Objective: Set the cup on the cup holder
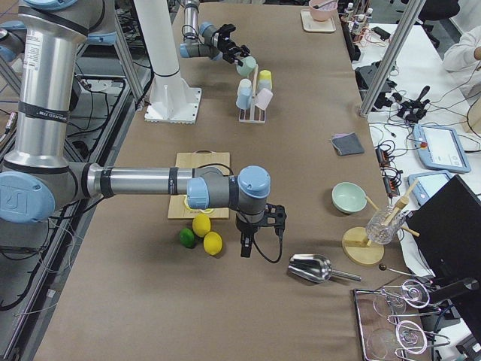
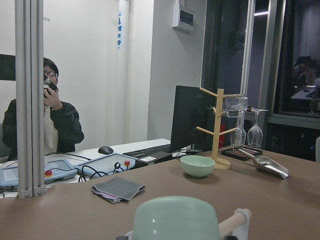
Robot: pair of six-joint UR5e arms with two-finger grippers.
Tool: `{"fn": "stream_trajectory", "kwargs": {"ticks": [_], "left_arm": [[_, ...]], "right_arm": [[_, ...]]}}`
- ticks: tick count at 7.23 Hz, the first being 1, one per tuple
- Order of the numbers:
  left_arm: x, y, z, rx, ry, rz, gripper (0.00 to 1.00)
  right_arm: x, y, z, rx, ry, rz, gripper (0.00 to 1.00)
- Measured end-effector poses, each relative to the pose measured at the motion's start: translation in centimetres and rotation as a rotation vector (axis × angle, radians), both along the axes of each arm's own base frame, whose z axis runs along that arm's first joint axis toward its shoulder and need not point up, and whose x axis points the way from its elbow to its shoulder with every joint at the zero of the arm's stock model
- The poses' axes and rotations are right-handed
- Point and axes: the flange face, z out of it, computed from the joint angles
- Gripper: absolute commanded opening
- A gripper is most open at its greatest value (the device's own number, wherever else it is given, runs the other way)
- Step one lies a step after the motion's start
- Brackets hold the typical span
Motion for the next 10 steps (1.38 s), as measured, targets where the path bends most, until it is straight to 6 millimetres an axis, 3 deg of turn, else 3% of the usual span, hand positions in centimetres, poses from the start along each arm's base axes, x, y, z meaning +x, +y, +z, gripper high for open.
{"fn": "stream_trajectory", "kwargs": {"ticks": [1, 6, 10], "left_arm": [[0.0, -0.1, 0.0, 0.000, 0.000, -0.001, 0.00], [-0.3, -0.3, 0.0, 0.001, 0.005, -0.007, 0.96], [-0.6, -0.2, 0.0, 0.022, 0.013, -0.020, 0.96]], "right_arm": [[-0.1, -0.9, -1.0, -0.025, 0.002, 0.019, 0.95], [-0.8, -4.4, -3.5, -0.062, -0.008, 0.060, 0.97], [-1.1, -5.3, -4.2, -0.065, -0.029, 0.051, 0.98]]}}
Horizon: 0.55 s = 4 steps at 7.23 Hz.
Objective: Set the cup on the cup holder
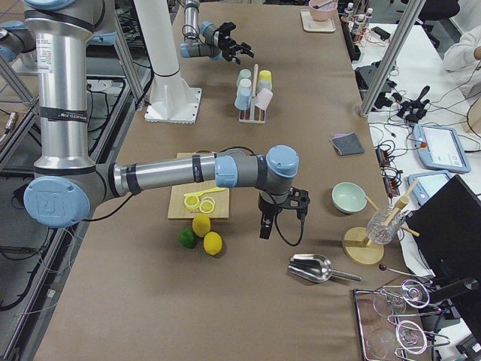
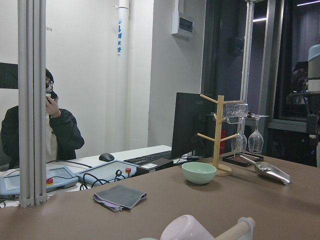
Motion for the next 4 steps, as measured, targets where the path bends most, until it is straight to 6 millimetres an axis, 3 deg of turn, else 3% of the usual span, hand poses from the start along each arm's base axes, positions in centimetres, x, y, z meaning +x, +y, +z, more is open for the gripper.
{"fn": "stream_trajectory", "kwargs": {"ticks": [2, 4], "left_arm": [[-0.6, -0.5, -0.3, 0.002, 0.010, -0.011, 0.97], [-2.7, -2.4, -1.6, 0.010, 0.038, -0.054, 0.97]], "right_arm": [[0.0, 0.2, 0.3, -0.005, -0.007, 0.000, 0.98], [0.0, 0.2, 0.3, -0.006, -0.005, 0.003, 0.98]]}}
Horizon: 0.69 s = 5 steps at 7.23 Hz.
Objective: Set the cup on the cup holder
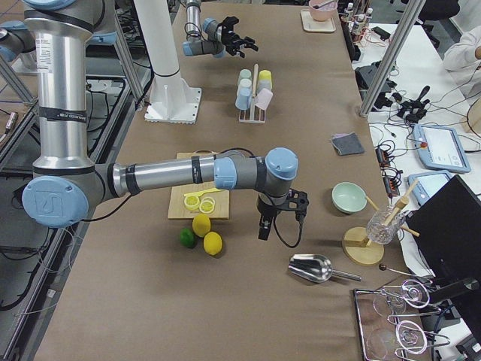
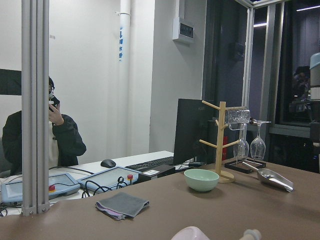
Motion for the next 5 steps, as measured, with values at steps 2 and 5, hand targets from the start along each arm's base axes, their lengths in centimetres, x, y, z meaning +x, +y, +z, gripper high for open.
{"fn": "stream_trajectory", "kwargs": {"ticks": [2, 5], "left_arm": [[-2.1, -3.7, -1.3, 0.008, -0.069, -0.054, 0.97], [-5.4, -12.3, -2.0, -0.020, -0.310, -0.093, 0.98]], "right_arm": [[0.0, 0.1, 0.1, -0.002, -0.006, 0.000, 0.99], [-0.2, 1.2, 1.3, 0.034, -0.056, -0.005, 0.99]]}}
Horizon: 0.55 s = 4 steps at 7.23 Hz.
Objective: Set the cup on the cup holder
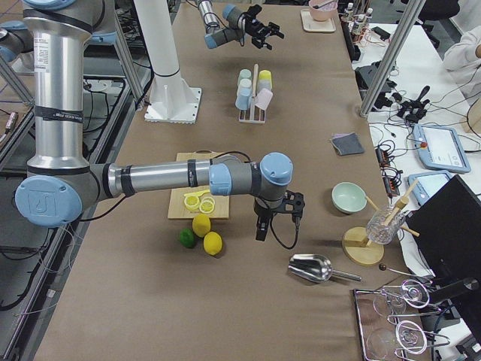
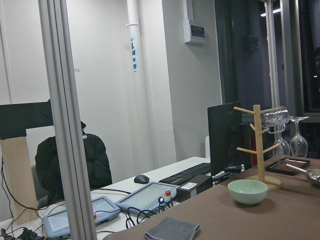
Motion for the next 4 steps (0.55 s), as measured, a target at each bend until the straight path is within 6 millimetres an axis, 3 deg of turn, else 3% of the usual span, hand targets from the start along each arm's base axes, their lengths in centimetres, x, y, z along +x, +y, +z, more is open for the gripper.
{"fn": "stream_trajectory", "kwargs": {"ticks": [2, 4], "left_arm": [[-2.6, -5.9, 0.8, -0.113, -0.136, 0.060, 0.98], [-3.8, -10.4, 4.5, -0.333, -0.347, 0.082, 0.98]], "right_arm": [[0.0, 0.3, 1.2, 0.013, -0.010, 0.005, 0.99], [0.0, 0.3, 1.4, 0.014, -0.013, 0.006, 0.99]]}}
